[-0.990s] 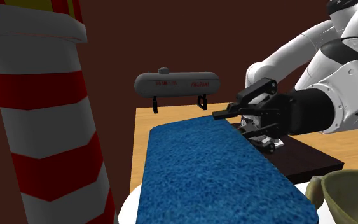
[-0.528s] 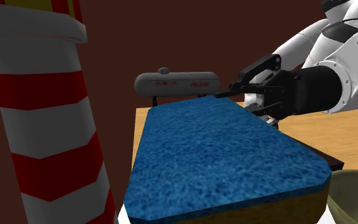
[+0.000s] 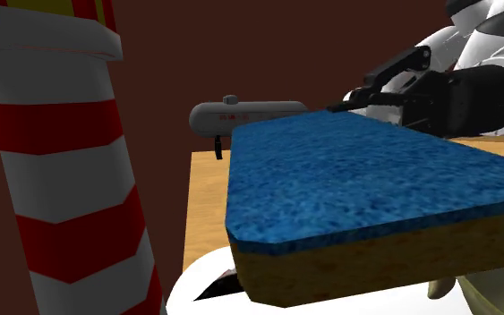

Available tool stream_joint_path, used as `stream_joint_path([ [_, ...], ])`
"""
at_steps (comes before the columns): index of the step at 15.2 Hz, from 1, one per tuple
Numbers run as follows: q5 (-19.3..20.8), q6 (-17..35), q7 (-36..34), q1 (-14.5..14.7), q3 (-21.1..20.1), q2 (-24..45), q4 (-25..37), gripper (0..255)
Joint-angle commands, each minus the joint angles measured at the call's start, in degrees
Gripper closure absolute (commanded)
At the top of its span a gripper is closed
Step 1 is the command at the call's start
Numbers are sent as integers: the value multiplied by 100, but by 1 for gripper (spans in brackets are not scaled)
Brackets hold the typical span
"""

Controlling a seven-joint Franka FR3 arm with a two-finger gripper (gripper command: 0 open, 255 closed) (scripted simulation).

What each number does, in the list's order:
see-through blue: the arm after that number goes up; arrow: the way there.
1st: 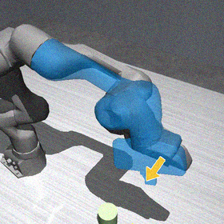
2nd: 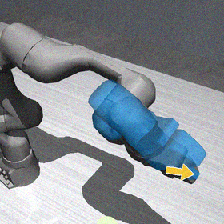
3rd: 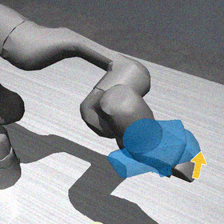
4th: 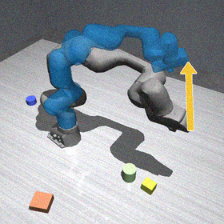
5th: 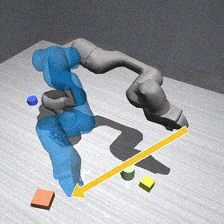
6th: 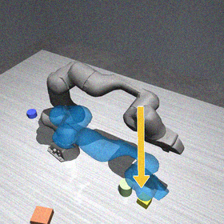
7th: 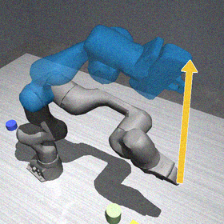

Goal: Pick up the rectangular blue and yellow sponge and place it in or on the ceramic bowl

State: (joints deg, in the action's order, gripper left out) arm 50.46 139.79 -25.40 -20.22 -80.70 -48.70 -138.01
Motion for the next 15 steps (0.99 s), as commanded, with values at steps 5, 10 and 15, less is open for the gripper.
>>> stream_joint_path([
  [5,-687,-1048,276,933,-169,27,167,255],
  [10,-1207,-1910,434,1396,-496,11,556,255],
  [15,-1682,-2748,570,1601,-928,-63,1149,255],
])
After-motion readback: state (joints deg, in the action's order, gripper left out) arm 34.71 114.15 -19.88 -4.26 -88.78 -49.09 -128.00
